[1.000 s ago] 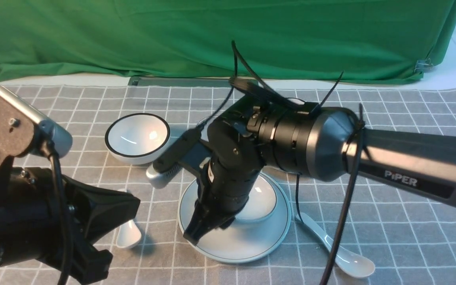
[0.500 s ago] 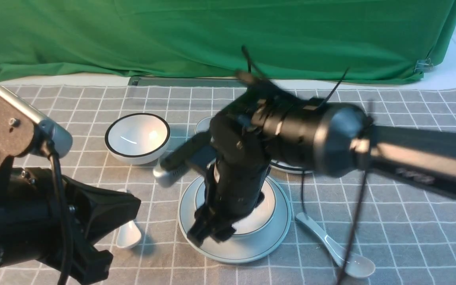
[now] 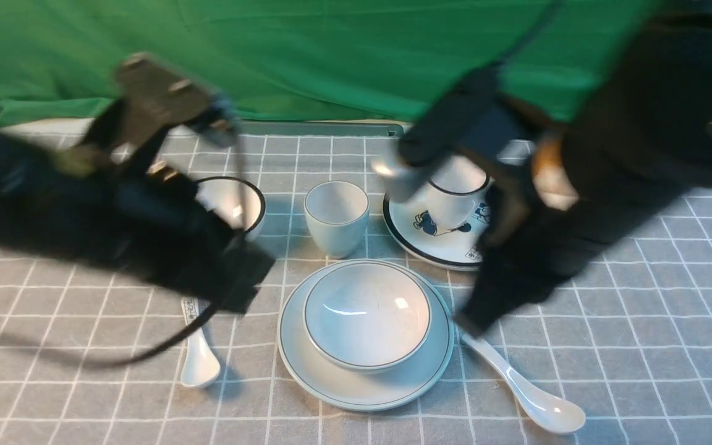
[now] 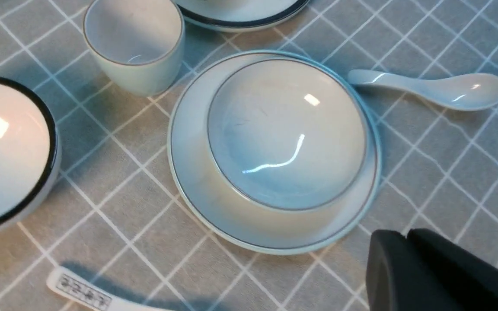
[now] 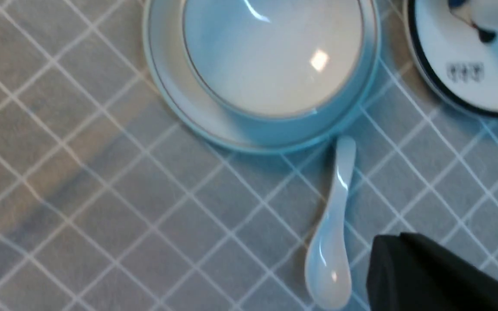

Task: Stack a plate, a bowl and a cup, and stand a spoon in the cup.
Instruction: Use the left arm to grab a blue teacup

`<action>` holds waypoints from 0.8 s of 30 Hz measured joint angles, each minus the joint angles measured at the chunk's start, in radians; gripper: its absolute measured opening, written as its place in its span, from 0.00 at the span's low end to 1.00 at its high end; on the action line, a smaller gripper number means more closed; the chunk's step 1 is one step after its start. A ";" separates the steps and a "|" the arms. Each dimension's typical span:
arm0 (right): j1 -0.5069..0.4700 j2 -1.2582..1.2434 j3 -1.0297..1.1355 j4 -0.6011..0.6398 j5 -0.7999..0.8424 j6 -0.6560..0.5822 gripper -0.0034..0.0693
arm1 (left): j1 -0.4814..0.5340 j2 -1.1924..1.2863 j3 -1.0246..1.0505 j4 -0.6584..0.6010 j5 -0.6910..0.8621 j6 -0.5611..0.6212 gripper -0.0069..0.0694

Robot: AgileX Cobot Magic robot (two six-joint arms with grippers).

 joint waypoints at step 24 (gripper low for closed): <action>0.000 -0.459 0.355 -0.011 -0.103 0.068 0.10 | 0.000 0.834 -0.813 0.197 0.168 0.176 0.68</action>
